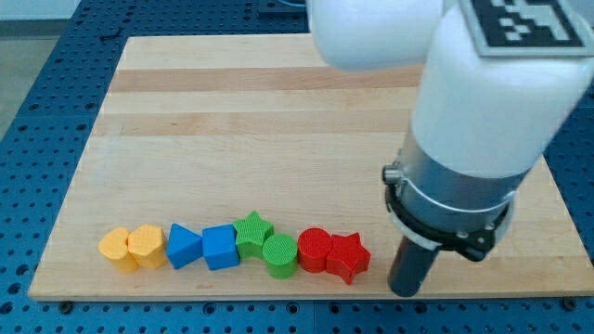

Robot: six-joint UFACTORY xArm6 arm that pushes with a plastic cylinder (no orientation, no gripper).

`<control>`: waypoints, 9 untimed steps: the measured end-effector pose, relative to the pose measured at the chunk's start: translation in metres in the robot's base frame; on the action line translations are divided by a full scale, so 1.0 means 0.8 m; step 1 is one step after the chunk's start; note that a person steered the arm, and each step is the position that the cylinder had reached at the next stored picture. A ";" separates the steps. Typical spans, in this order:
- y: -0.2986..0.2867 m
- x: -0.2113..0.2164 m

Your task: Push the red star along with the red circle up a bit

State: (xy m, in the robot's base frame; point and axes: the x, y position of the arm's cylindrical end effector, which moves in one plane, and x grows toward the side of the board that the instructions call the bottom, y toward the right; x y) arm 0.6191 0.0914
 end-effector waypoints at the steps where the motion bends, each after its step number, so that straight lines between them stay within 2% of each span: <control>1: -0.011 -0.001; 3: -0.038 0.000; 9: -0.036 -0.025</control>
